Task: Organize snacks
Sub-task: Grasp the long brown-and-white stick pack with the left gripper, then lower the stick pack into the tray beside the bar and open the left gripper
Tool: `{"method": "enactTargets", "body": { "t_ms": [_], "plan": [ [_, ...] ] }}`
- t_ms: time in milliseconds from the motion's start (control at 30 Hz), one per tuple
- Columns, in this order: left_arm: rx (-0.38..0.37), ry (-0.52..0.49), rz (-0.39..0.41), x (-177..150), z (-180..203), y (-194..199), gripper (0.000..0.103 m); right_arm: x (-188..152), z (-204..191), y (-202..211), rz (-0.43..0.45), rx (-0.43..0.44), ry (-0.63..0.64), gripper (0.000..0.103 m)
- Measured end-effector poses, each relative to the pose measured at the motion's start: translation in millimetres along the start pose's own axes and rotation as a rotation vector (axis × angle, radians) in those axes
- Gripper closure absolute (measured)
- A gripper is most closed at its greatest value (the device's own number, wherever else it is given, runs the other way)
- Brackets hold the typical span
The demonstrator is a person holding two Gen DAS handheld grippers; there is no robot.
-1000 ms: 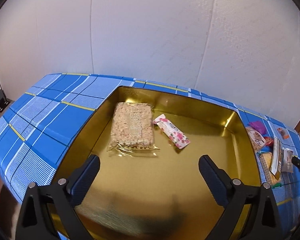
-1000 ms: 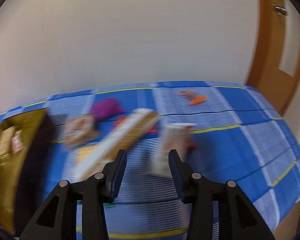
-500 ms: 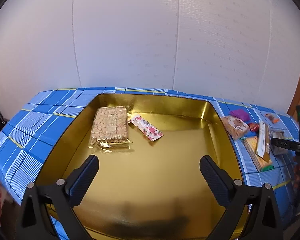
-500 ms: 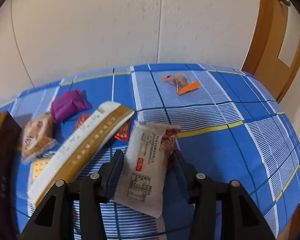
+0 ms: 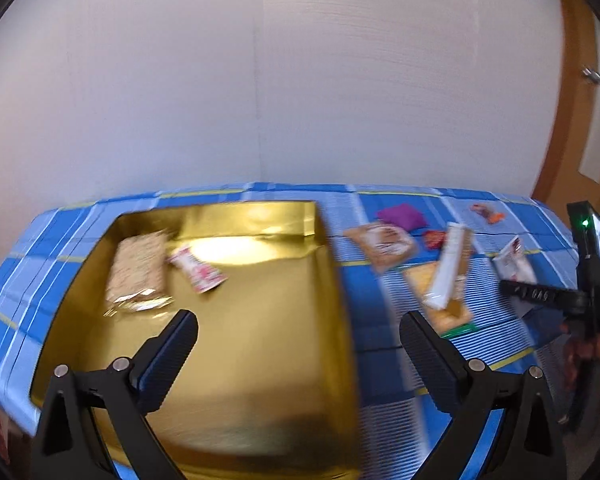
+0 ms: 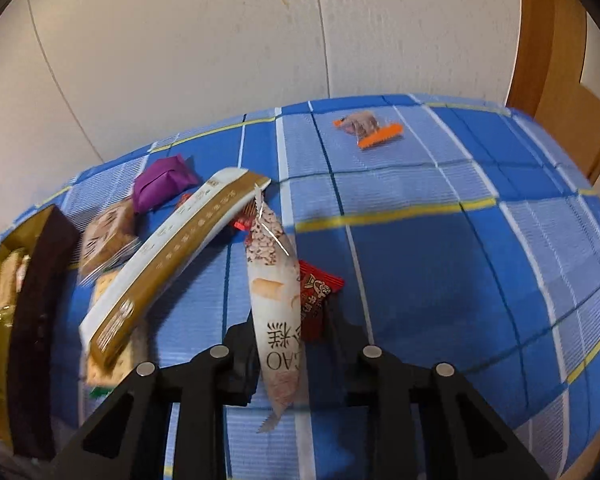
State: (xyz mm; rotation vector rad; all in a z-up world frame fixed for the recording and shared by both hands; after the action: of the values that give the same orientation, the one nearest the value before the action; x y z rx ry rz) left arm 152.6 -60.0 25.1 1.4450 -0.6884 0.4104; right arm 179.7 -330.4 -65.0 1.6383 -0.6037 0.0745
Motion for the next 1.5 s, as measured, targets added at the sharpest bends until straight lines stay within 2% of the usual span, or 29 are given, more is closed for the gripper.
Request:
{"method": "enactTargets", "body": {
  "t_ms": [100,167,233,367,433,467,600,633,700,867,900,1000,1067,1100,1167,1200,1267,1367,1500],
  "plan": [
    [0.002,-0.066,-0.013,13,30,-5,0.001,-10,5,7,-0.02,0.036,-0.014,0.075],
    [-0.012,-0.1,-0.037,20,49,-13,0.001,-15,11,12,-0.033,0.099,-0.037,0.083],
    [-0.033,-0.119,-0.063,26,62,-22,0.001,-17,16,17,-0.038,0.173,-0.052,0.083],
    [-0.04,-0.156,-0.119,38,90,-49,0.001,-20,21,20,-0.043,0.191,-0.04,0.083],
    [-0.049,-0.173,-0.137,44,103,-63,0.001,-21,28,19,-0.055,0.21,-0.069,0.077],
    [-0.047,-0.181,-0.149,48,110,-70,0.001,-21,31,21,-0.05,0.187,-0.083,0.07],
    [-0.07,-0.215,-0.192,54,131,-95,0.001,-20,49,36,0.031,0.013,-0.121,0.068],
    [-0.07,-0.233,-0.199,55,136,-100,0.001,-20,51,38,0.042,0.014,-0.122,0.068],
    [-0.049,-0.27,-0.211,58,144,-112,0.001,-23,48,37,0.028,0.056,-0.114,0.061],
    [-0.046,-0.31,-0.25,58,159,-132,0.003,-28,45,25,-0.026,-0.011,-0.108,0.059],
    [-0.041,-0.316,-0.255,57,161,-136,0.005,-29,46,22,-0.037,-0.02,-0.111,0.059],
    [-0.039,-0.33,-0.28,55,164,-145,0.02,-27,49,24,-0.034,0.002,-0.119,0.059],
    [-0.042,-0.338,-0.298,52,166,-149,0.041,-28,47,24,-0.03,-0.006,-0.109,0.06],
    [-0.035,-0.347,-0.291,51,166,-150,0.044,-28,45,24,-0.029,-0.019,-0.091,0.063],
    [-0.03,-0.346,-0.281,51,164,-148,0.064,-27,42,22,-0.027,-0.033,-0.07,0.066],
    [-0.023,-0.338,-0.282,52,162,-148,0.066,-27,41,22,-0.026,-0.038,-0.066,0.067],
    [-0.056,-0.304,-0.29,55,156,-145,0.068,-28,44,22,-0.023,-0.028,-0.074,0.069],
    [-0.078,-0.245,-0.287,58,143,-140,0.069,-27,51,22,-0.019,0.018,-0.12,0.072],
    [-0.102,-0.206,-0.244,60,129,-120,0.069,-25,61,24,-0.004,0.07,-0.179,0.084]
  ]
}}
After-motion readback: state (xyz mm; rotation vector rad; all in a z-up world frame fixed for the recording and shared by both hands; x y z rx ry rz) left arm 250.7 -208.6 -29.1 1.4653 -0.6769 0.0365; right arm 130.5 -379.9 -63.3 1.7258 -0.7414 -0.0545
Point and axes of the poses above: each gripper's, at about its wrist camera, not at the fingertips, and y roughly against the way its jaws point, z to its right, x to its top, the point moved 3 cm from there along -y, roughly the way its jaws point, and after that the axes turned 9 degrees about -z, right-handed, at the moved point
